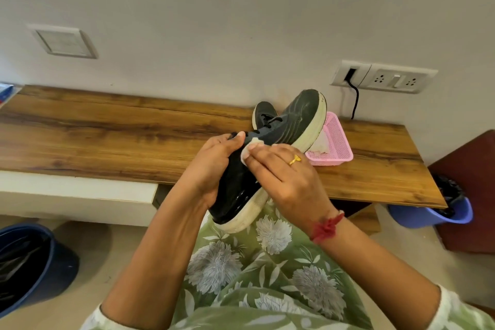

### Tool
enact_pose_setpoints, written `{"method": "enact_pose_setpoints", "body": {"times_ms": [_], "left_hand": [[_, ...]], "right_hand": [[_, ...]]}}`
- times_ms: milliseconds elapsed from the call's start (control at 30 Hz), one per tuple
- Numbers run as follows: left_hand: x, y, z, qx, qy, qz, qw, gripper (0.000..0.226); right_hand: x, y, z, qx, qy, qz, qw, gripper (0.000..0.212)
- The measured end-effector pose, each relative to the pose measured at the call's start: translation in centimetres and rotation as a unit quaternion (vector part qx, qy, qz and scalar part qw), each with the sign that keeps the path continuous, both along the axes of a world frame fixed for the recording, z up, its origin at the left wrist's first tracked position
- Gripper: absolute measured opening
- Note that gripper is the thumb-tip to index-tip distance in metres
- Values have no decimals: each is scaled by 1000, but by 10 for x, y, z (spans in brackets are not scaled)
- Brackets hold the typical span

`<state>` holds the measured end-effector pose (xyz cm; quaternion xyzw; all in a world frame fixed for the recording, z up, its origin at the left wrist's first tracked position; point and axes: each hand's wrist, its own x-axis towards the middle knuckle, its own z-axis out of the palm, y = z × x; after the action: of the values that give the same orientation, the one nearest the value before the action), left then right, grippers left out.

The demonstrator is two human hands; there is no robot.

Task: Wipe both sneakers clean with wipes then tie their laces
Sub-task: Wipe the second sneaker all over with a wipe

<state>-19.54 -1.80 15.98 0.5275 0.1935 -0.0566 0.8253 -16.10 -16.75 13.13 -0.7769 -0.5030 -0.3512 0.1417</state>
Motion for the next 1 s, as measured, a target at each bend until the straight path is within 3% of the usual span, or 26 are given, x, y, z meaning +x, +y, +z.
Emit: {"method": "enact_pose_setpoints", "body": {"times_ms": [100, 200, 300, 400, 533, 633, 700, 833, 1000], "left_hand": [[-4, 3, -1, 34, 23, -12, 999, 25], [-5, 3, 0, 42, 34, -10, 998, 27], [-1, 0, 1, 38, 43, -1, 998, 26], [1, -4, 3, 18, 44, 13, 999, 23], [-3, 4, -4, 37, 96, 41, 994, 47], [-4, 12, -2, 40, 84, 37, 995, 44], [-3, 13, 1, 53, 69, 21, 996, 40], [-2, 12, 4, 61, 77, 7, 995, 37], [-5, 12, 2, 53, 95, 3, 994, 35]], "right_hand": [[23, -14, -1, -24, 28, -63, 997, 22], [35, -21, 10, 25, 83, -94, 992, 26], [13, -5, 8, 60, 71, -53, 994, 25], [-2, 2, -5, 20, 38, -7, 999, 20], [27, -17, -8, -10, 48, -90, 995, 25], [45, -31, 7, 58, 93, -157, 982, 26], [37, -24, 14, 79, 86, -119, 986, 26], [10, -11, 1, -16, 24, -12, 1000, 23], [44, -36, 6, -64, 9, -78, 995, 28]]}}
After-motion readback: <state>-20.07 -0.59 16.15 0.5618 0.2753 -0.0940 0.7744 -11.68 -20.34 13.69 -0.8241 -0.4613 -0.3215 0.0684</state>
